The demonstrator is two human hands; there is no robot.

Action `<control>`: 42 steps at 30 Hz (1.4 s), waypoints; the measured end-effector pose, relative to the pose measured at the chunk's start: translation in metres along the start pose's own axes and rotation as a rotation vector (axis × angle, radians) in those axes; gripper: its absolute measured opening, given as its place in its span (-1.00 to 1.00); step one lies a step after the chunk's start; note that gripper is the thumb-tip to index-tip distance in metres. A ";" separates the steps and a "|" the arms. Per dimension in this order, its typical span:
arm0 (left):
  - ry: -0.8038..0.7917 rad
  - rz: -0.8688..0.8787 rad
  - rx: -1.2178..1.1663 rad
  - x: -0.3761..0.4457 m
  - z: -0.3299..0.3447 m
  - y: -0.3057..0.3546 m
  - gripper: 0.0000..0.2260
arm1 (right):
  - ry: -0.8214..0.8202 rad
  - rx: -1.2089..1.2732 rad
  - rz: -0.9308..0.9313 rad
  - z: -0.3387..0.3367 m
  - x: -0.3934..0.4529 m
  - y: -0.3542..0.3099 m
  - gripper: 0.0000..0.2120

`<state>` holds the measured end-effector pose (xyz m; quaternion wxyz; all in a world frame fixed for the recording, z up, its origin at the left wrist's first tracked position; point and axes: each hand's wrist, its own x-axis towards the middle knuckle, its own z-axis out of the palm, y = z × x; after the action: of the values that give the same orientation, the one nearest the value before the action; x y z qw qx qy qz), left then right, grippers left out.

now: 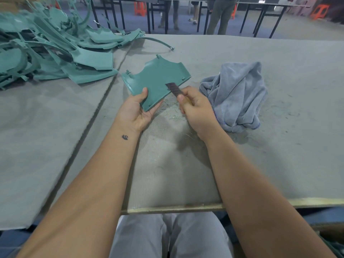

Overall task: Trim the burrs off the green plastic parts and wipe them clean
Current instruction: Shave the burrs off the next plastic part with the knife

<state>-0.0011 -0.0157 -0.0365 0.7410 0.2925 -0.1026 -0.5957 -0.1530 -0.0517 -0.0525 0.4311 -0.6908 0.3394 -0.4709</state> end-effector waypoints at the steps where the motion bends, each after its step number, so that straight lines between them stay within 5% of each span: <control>1: -0.005 0.000 0.005 0.000 0.000 0.000 -0.68 | -0.015 0.003 -0.012 0.001 0.000 0.000 -0.76; 8: 0.003 0.002 -0.008 0.000 0.001 0.000 -0.68 | 0.169 0.210 0.022 -0.007 0.003 -0.002 -0.79; 26: -0.044 -0.006 -0.025 0.000 -0.001 0.000 -0.68 | -0.135 -0.243 -0.082 0.006 -0.001 0.000 -0.84; 32: -0.028 -0.005 -0.019 0.000 0.000 -0.002 -0.71 | 0.070 0.084 -0.048 -0.002 -0.002 -0.006 -0.76; 42: -0.028 -0.007 -0.006 0.000 -0.001 -0.001 -0.83 | -0.013 -0.102 -0.057 0.002 0.000 0.002 -0.78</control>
<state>-0.0015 -0.0155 -0.0375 0.7383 0.2823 -0.1100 -0.6026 -0.1511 -0.0522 -0.0549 0.3837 -0.7244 0.3403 -0.4606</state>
